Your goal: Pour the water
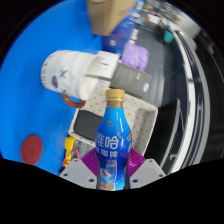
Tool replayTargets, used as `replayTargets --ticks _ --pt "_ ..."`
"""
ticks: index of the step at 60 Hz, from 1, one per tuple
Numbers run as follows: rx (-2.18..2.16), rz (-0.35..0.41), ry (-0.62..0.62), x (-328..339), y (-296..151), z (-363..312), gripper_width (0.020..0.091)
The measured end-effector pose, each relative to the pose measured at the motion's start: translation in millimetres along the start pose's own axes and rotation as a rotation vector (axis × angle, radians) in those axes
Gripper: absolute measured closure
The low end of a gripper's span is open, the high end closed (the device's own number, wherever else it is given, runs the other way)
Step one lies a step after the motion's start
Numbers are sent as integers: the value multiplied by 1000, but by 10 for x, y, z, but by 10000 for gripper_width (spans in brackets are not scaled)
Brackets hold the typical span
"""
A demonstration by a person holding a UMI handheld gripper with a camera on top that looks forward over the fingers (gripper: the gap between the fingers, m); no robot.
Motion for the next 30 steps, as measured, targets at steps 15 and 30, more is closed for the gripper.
replayTargets --ticks 15,30 --pt "-811 -42 -95 151 408 -115 780" --pt "-1723 26 -212 244 490 -408 778"
Point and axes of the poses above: the point between the fingertips, and its own axes, seen from behind it with the camera up: z to the right, y down, x backward, against the way the camera looks, the point moved 6 cm from there along x, backward, against the way the camera looks, and after that the axes turned 10 degrees about x, right-handed, at the moved point
